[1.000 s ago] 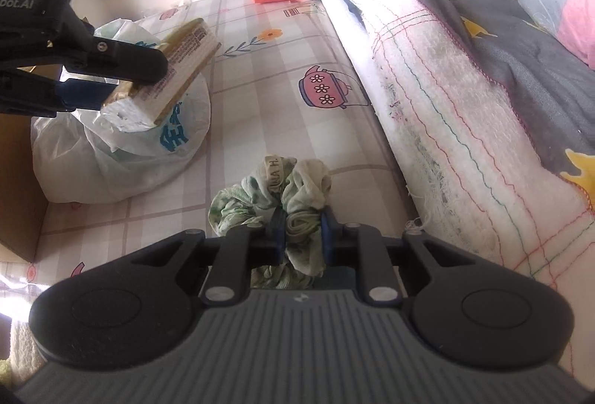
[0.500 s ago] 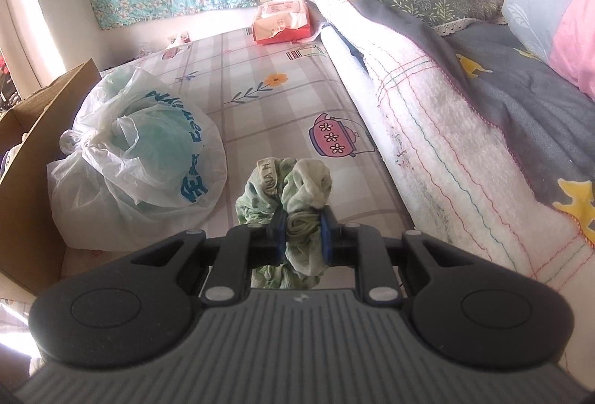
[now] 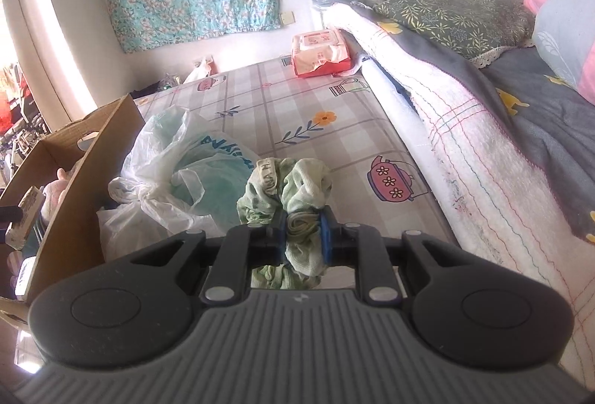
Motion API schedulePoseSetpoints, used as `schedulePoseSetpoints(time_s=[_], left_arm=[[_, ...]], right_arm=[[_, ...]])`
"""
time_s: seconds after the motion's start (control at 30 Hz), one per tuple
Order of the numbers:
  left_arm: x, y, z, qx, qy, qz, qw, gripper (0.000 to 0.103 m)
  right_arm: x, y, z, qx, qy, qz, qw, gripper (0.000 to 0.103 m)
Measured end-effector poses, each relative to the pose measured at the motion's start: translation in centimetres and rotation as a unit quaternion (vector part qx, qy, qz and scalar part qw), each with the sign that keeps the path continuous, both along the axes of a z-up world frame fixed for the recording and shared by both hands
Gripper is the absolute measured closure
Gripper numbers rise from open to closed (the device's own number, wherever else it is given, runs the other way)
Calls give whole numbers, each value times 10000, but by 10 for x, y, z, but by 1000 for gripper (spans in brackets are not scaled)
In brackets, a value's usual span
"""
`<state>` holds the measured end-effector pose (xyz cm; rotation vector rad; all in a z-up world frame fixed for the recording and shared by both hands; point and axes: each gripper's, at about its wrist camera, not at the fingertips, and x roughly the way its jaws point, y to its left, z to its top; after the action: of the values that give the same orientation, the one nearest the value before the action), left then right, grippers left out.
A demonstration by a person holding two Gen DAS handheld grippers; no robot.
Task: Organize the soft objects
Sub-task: 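Carry the tissue pack with the left gripper into the box while the right gripper carries the green cloth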
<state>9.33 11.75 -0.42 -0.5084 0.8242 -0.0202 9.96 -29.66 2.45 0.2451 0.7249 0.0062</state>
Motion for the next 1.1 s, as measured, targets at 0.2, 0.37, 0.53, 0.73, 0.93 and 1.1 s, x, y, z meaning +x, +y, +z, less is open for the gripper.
schedulePoseSetpoints(time_s=[0.2,0.37,0.53,0.73,0.93,1.1], left_arm=[[-2,17,1,-65,-93,171,9998,50],[-9,29,5,-170,-252,229,9993,60],[-14,39,0,-254,-209,290,9990,60],[-20,54,-5,-368,-176,380,9984,60],[-23,58,-6,-391,-197,357,9984,53],[-26,64,-5,-418,-262,334,9982,50]], right_arm=[[13,24,26,547,-168,536,9969,87],[30,74,63,773,-476,1452,9852,87],[44,131,84,1029,-411,2497,9620,87],[52,199,85,663,296,3577,9310,85],[45,253,65,-200,1010,4230,9003,76],[38,264,66,-486,1085,4361,8920,63]])
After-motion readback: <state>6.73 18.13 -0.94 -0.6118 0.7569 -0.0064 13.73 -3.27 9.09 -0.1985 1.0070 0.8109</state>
